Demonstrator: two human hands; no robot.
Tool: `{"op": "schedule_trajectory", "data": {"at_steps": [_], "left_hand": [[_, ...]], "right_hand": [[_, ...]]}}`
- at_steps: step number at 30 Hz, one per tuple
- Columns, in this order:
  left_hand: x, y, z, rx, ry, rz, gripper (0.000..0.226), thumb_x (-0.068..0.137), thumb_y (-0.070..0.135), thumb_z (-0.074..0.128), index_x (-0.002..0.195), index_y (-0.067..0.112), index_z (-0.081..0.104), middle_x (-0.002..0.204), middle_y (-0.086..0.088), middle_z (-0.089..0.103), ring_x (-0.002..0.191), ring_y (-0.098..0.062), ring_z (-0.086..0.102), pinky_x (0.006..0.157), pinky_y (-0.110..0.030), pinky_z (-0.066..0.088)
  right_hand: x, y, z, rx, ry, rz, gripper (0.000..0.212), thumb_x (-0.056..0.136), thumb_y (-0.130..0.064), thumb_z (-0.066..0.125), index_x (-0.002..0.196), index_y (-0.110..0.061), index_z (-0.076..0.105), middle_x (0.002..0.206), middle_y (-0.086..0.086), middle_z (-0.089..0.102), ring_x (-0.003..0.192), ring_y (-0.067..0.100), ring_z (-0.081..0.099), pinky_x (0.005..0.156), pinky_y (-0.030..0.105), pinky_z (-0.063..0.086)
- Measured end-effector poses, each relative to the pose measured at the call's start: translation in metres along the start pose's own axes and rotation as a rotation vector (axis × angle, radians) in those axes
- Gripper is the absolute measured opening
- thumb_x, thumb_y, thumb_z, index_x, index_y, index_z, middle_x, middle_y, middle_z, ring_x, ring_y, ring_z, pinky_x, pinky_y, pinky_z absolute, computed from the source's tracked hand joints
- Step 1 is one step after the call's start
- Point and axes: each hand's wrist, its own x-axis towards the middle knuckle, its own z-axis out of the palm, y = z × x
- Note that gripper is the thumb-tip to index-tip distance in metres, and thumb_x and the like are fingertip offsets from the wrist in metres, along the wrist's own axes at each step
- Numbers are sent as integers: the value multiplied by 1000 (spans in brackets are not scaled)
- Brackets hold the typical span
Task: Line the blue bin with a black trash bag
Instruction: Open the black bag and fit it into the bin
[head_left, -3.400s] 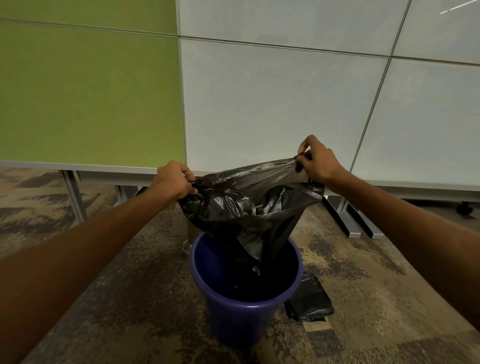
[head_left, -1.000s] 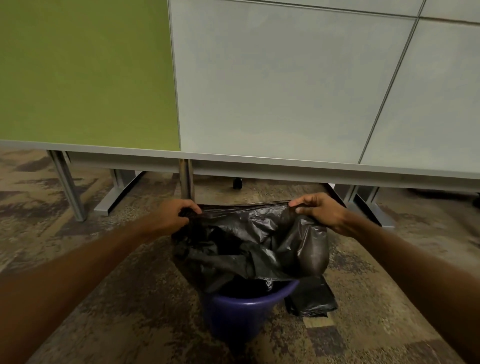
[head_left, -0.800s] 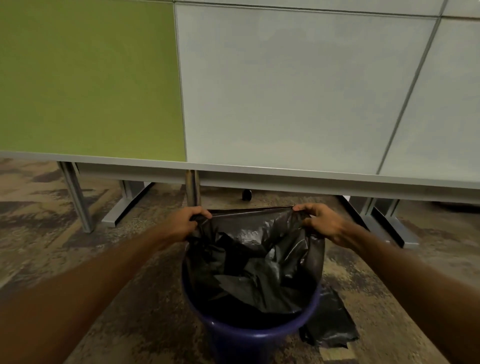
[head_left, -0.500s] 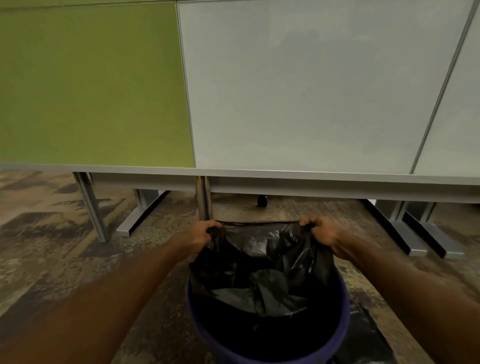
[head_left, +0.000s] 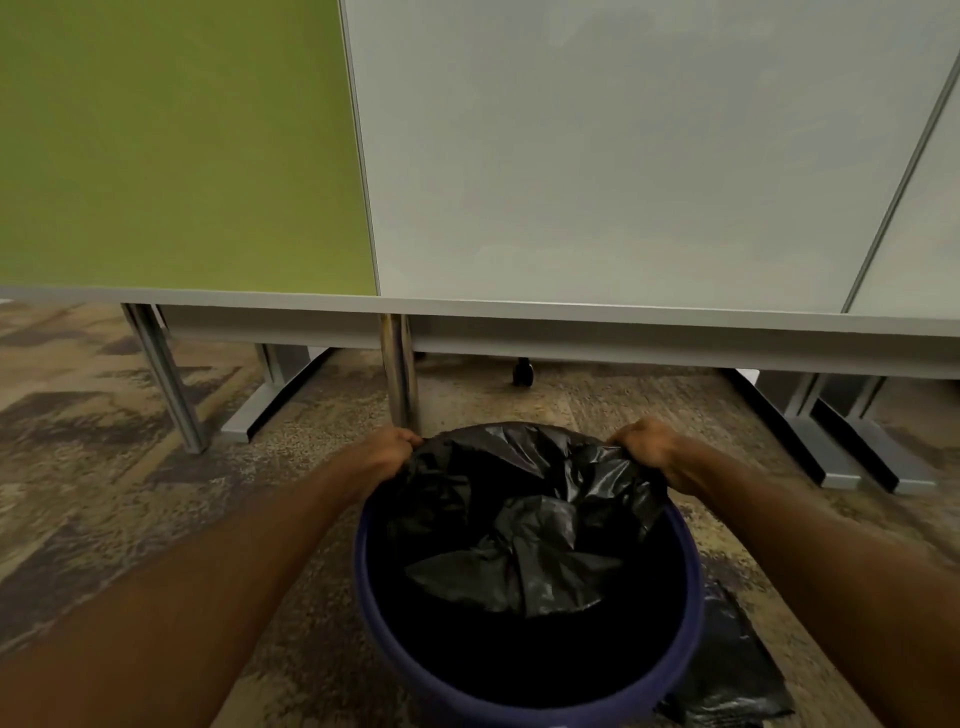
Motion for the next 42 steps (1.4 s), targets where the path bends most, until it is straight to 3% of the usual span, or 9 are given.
{"op": "schedule_trajectory", "data": {"at_steps": [3,8,12,16,19,28,35,38,42], "left_hand": [[-14,-17,-13,-95,-64,-36,32,98,-1,35,114,5,62,100,-10,64,82,-16,61,58,-22,54],[-26,-40,-28,-264,-55,-32,32,96,-1,44,116,10,66,118,-10,65,109,-25,61,101,-45,45],[-36,-50,-31,-332,-2,-42,29,94,2,49,110,16,70,116,-14,69,113,-33,61,86,-40,50],[-51,-58,-30,-413,65,-84,25,91,3,55,109,13,69,115,-13,68,112,-29,61,94,-44,51],[-66,-59,-26,-514,90,-129,20,91,8,58,109,6,65,105,-13,68,90,-22,65,68,-33,56],[-111,-48,-23,-503,119,-262,5,90,4,59,94,2,58,77,-14,61,63,-20,58,35,-20,49],[-121,-64,-24,-989,-13,-422,17,98,-1,39,100,2,55,88,-21,57,78,-27,57,65,-36,58],[-122,-71,-21,-1123,-34,-464,19,98,1,39,87,1,54,85,-19,56,76,-24,55,40,-27,54],[-126,-75,-15,-1108,-114,-461,11,94,12,52,89,3,55,84,-16,58,75,-23,55,49,-28,56]], "right_hand": [[-1,21,-10,36,-40,69,28,95,1,41,95,-2,69,92,19,69,72,25,64,62,32,55],[-9,47,-29,282,-109,154,24,95,3,43,102,-7,63,101,19,66,76,25,66,58,32,56],[-21,57,-24,335,-19,141,14,93,-11,55,96,-9,67,101,16,66,87,26,60,74,36,50],[-51,64,-17,368,7,209,44,84,-46,63,107,-9,66,104,10,66,96,25,59,84,37,49],[-75,63,-15,316,-50,260,62,75,-64,62,101,-8,65,91,8,64,71,17,54,56,23,45],[-109,59,-14,426,82,251,19,86,-20,65,95,-3,65,78,10,64,59,16,56,42,22,44],[-124,79,-19,896,81,500,19,96,-15,52,80,-5,56,74,11,59,68,19,56,41,33,56],[-129,81,-15,1049,88,486,22,98,-13,46,80,-6,56,71,15,65,58,20,62,43,41,57],[-140,83,-5,1031,69,421,26,89,-34,61,87,-8,59,83,12,66,77,24,64,60,39,59]]}}
